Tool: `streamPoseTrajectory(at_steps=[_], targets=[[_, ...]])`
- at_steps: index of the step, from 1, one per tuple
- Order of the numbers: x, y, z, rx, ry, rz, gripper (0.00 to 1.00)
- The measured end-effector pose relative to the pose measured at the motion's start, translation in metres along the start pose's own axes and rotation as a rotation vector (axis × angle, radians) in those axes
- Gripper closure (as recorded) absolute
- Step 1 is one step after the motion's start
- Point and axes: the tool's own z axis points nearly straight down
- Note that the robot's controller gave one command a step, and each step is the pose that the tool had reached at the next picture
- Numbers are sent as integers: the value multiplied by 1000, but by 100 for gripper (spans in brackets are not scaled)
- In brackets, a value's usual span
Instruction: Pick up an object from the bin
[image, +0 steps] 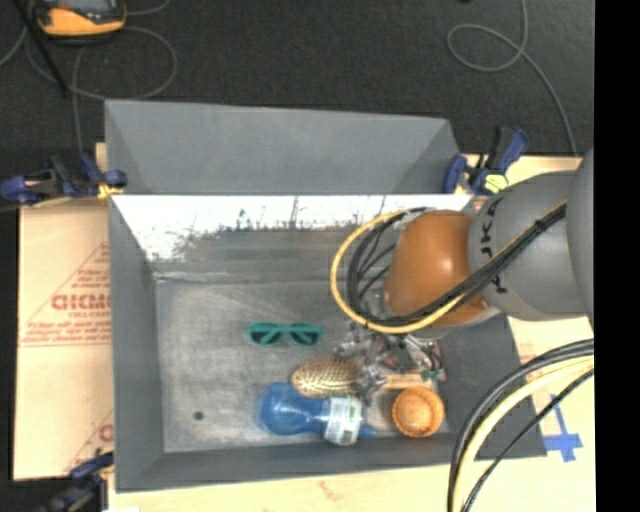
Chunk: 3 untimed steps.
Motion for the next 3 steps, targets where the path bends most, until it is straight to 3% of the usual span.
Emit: streamPoseTrajectory(at_steps=[1,2,3], targets=[[1,0,-4,-2,4,0,100],[3,1,-23,-8,16,0,100],[2,1,-47,-8,16,0,100]])
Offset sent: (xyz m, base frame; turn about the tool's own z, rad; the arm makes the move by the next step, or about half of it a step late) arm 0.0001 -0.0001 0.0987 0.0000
